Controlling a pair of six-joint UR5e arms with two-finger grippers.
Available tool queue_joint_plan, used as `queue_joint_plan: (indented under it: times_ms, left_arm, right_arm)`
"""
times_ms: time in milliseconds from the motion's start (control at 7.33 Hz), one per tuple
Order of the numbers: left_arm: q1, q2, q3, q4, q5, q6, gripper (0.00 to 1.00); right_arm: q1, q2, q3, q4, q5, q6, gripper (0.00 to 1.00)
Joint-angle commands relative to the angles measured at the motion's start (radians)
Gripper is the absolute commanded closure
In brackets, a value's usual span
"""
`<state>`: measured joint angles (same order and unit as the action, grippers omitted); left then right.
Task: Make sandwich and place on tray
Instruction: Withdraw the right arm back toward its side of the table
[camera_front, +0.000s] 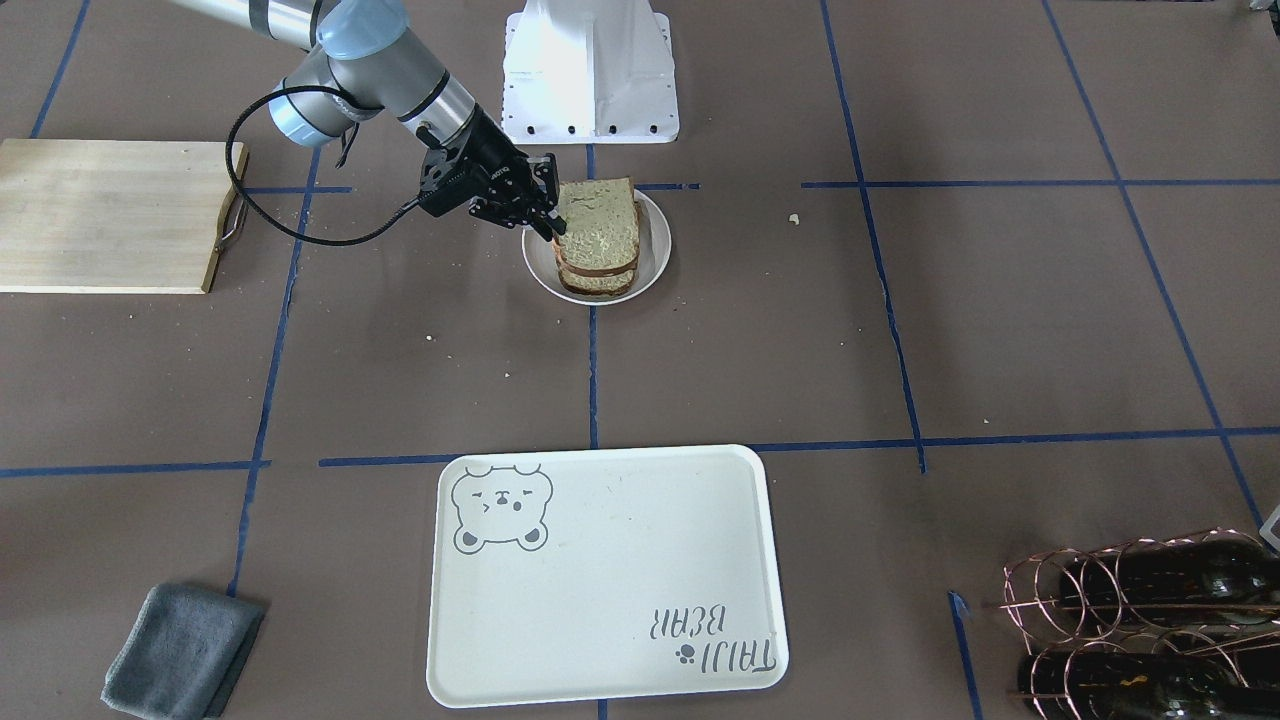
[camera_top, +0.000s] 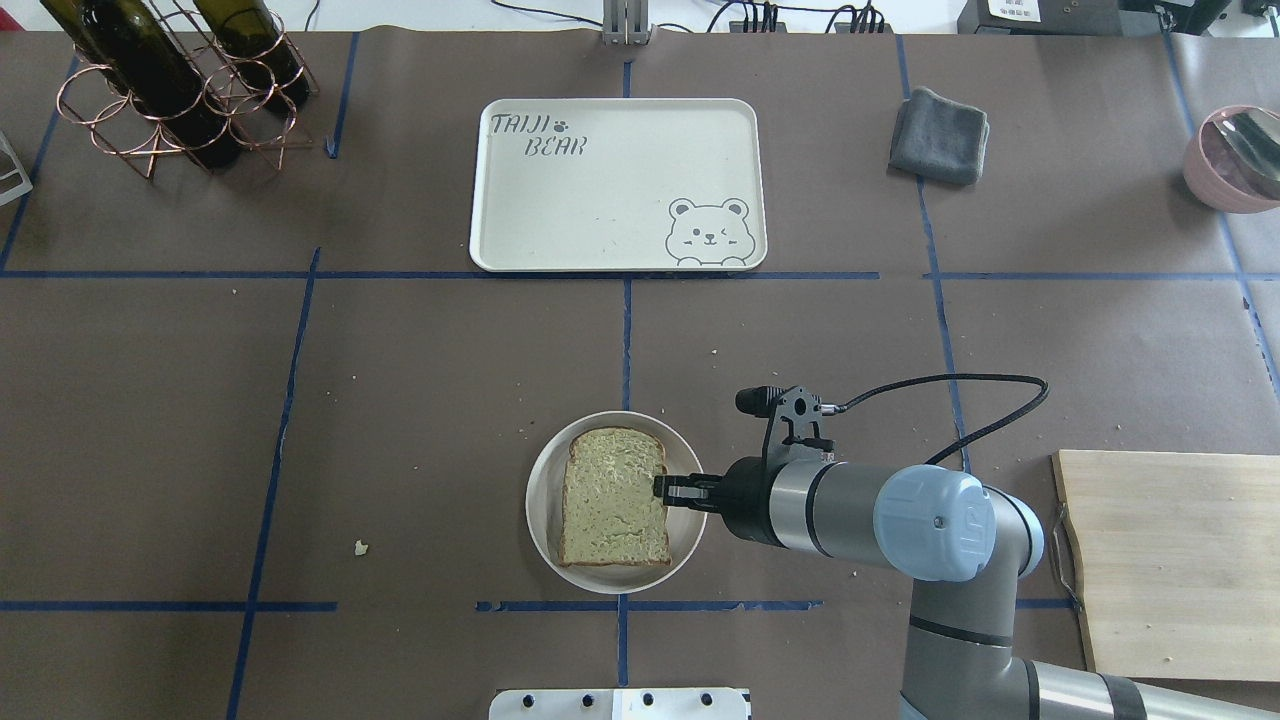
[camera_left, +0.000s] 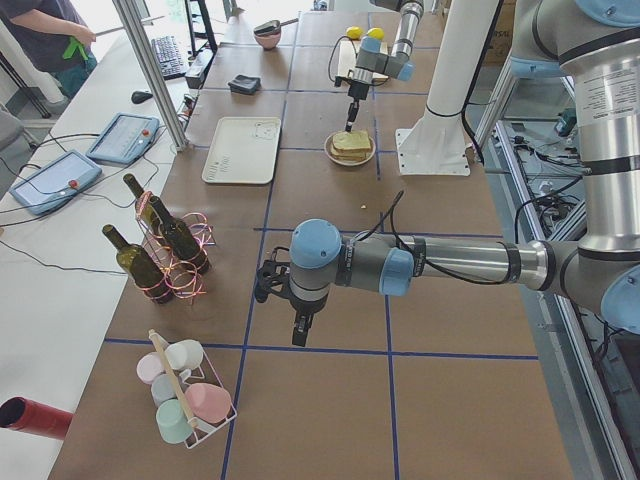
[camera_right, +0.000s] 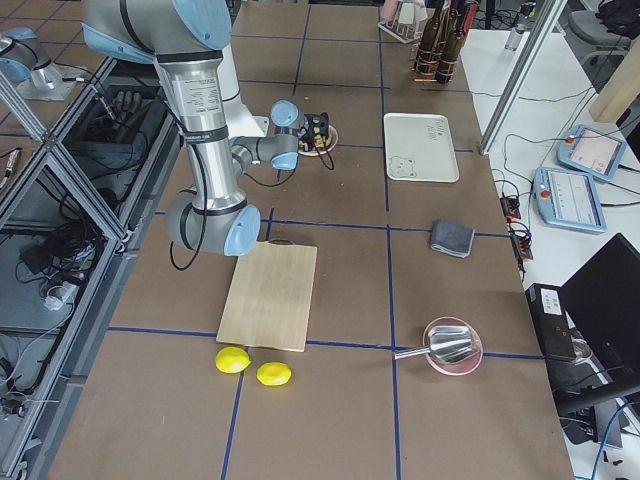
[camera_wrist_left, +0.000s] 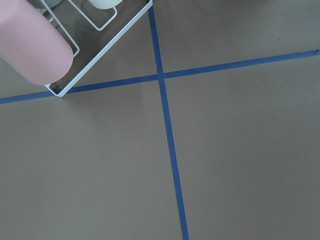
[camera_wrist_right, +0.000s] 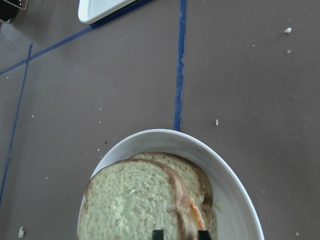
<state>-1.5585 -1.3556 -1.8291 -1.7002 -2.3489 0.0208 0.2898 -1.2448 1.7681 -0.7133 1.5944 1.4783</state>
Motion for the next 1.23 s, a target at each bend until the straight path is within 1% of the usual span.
queue_joint_plan:
  times_ms: [0, 136, 273, 545, 682, 818, 955, 1091]
  left_arm:
    - [0.001, -0.002, 0.001, -0.001, -0.001, -0.002, 0.00]
    - [0.001, -0.007, -0.001, 0.001, -0.003, -0.007, 0.00]
    - [0.001, -0.008, -0.004, -0.002, 0.000, -0.004, 0.00]
    - [0.005, -0.011, -0.019, -0.021, 0.002, 0.001, 0.00]
    - [0.012, -0.014, -0.018, -0.103, 0.002, -0.001, 0.00]
    - [0.035, -0.019, -0.019, -0.180, 0.000, 0.001, 0.00]
    - [0.049, -0.049, -0.012, -0.228, 0.002, -0.004, 0.00]
    - [0.057, -0.121, -0.009, -0.216, -0.003, -0.013, 0.00]
  right_arm:
    - [0.070, 0.007, 0.156, -0.283, 0.083, -0.012, 0.00]
    - [0.148, 0.040, 0.218, -0.455, 0.181, -0.015, 0.00]
    - [0.225, 0.059, 0.226, -0.574, 0.258, -0.051, 0.00]
    - [0.369, 0.058, 0.225, -0.743, 0.364, -0.299, 0.00]
    - [0.453, 0.053, 0.223, -0.834, 0.412, -0.429, 0.00]
    - [0.542, 0.036, 0.221, -0.907, 0.445, -0.619, 0.00]
    - [0.633, -0.002, 0.218, -0.954, 0.482, -0.798, 0.00]
    - [0.740, -0.075, 0.217, -0.975, 0.528, -0.948, 0.00]
